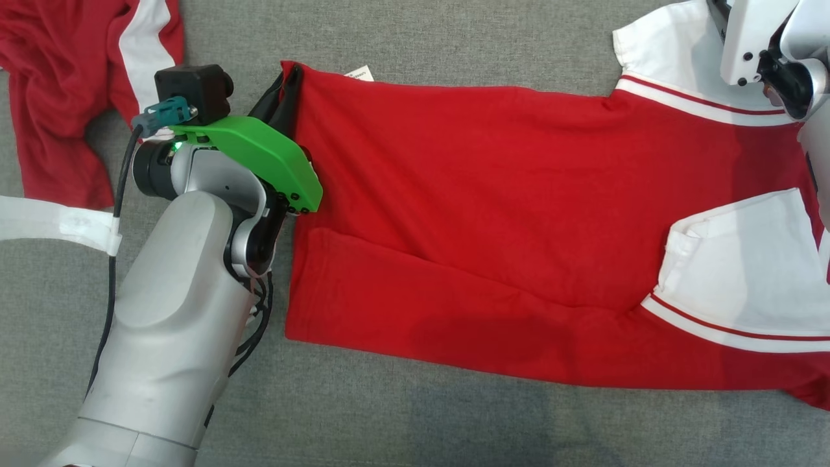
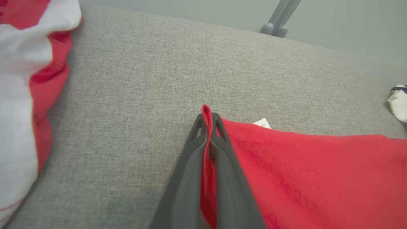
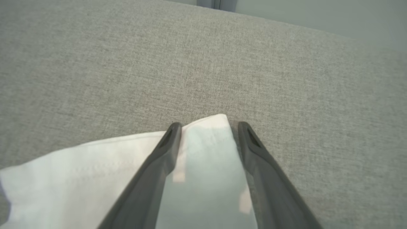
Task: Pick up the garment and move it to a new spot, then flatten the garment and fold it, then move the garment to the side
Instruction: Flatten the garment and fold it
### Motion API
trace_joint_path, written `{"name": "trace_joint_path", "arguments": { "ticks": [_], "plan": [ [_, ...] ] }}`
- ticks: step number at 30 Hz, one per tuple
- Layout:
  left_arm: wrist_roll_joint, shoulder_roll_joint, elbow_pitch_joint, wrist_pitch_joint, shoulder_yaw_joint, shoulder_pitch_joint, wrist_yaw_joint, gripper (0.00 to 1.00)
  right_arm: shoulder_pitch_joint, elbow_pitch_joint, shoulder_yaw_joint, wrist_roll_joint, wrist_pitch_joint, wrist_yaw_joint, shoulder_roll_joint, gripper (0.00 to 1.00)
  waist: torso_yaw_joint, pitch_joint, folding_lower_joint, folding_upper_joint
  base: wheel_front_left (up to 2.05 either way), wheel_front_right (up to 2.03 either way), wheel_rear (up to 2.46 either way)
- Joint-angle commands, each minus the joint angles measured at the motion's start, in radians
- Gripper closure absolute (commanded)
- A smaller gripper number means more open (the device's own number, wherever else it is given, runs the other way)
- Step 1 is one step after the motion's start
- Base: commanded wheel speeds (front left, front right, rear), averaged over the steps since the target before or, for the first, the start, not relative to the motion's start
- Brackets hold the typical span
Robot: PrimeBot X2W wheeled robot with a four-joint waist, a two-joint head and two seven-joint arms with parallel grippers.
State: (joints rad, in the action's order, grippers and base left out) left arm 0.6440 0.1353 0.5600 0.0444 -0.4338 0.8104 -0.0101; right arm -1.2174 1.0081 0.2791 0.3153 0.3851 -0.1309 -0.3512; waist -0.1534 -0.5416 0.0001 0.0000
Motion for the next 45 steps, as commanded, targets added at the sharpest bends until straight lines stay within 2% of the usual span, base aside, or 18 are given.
{"name": "trace_joint_path", "arguments": {
  "ticks": [1,2,3,5,6,8,9,16,22,26,30,33,40,45],
  "plan": [
    [0.008,0.005,-0.002,0.004,-0.001,0.011,0.001,1.0,0.022,0.023,0.018,0.01,0.014,0.0,-0.003,0.15,0.001,0.0,-0.0001,0.0,0.0,0.0,0.0],
    [0.009,0.005,-0.003,0.004,-0.002,0.013,0.001,1.0,0.023,0.025,0.024,0.012,0.013,0.0,-0.006,0.24,0.0,-0.001,-0.0001,0.0,0.0,0.0,0.0],
    [0.009,0.005,-0.003,0.004,-0.002,0.013,0.001,1.0,0.023,0.025,0.024,0.012,0.013,0.0,-0.006,0.24,0.0,-0.001,-0.0001,0.0,0.0,0.0,0.0],
    [0.011,0.003,-0.004,0.003,-0.003,0.016,0.002,1.0,0.029,0.032,0.037,0.014,0.01,0.0,-0.008,0.51,-0.002,-0.003,-0.0001,0.0,0.0,0.0,0.0],
    [0.012,0.003,-0.003,0.002,-0.004,0.016,0.002,1.0,0.033,0.035,0.044,0.017,0.008,0.001,-0.007,0.57,-0.003,-0.003,-0.0001,0.0,0.0,0.0,0.0],
    [0.013,0.004,-0.001,-0.001,-0.004,0.015,0.002,1.0,0.036,0.039,0.058,0.019,0.001,0.001,-0.005,0.76,-0.004,-0.003,-0.0001,0.0,0.0,0.0,0.0],
    [0.013,0.006,0.001,-0.003,-0.004,0.012,0.002,1.0,0.036,0.04,0.064,0.023,-0.003,0.001,-0.005,0.99,-0.004,-0.002,-0.0001,0.0,0.0,0.0,0.0],
    [0.018,0.02,0.019,-0.017,-0.002,-0.021,0.001,1.0,0.032,0.02,0.089,0.058,-0.079,0.001,0.005,1.0,0.017,0.034,-0.0001,0.0,0.0,0.0,0.0],
    [0.025,0.035,0.032,-0.023,0.0,-0.056,0.001,1.0,0.075,-0.039,0.14,0.123,-0.142,0.001,-0.014,1.0,0.056,0.089,-0.0001,0.0,0.0,0.0,0.0],
    [0.031,0.053,0.036,-0.028,0.006,-0.084,0.004,1.0,0.124,-0.116,0.174,0.191,-0.18,0.001,-0.034,1.0,0.086,0.129,-0.0001,0.0,0.0,0.0,0.0],
    [0.045,0.075,0.021,-0.04,0.02,-0.123,0.009,1.0,0.202,-0.25,0.219,0.266,-0.216,0.001,-0.077,1.0,0.119,0.175,-0.0001,0.0,0.0,0.0,0.0],
    [0.059,0.085,-0.006,-0.051,0.026,-0.151,-0.004,1.0,0.256,-0.337,0.229,0.292,-0.239,0.001,-0.11,1.0,0.133,0.199,-0.0001,0.0,0.0,0.0,0.0],
    [0.066,0.113,-0.078,-0.064,0.029,-0.232,0.009,1.0,0.432,-0.526,0.159,0.327,-0.288,0.001,-0.163,1.0,0.147,0.251,-0.0001,0.0,0.0,0.0,0.0],
    [0.078,0.137,-0.157,-0.069,0.038,-0.31,0.025,1.0,0.597,-0.655,0.055,0.312,-0.303,0.001,-0.144,1.0,0.154,0.277,-0.0001,0.0,0.0,0.0,0.0]
  ]
}}
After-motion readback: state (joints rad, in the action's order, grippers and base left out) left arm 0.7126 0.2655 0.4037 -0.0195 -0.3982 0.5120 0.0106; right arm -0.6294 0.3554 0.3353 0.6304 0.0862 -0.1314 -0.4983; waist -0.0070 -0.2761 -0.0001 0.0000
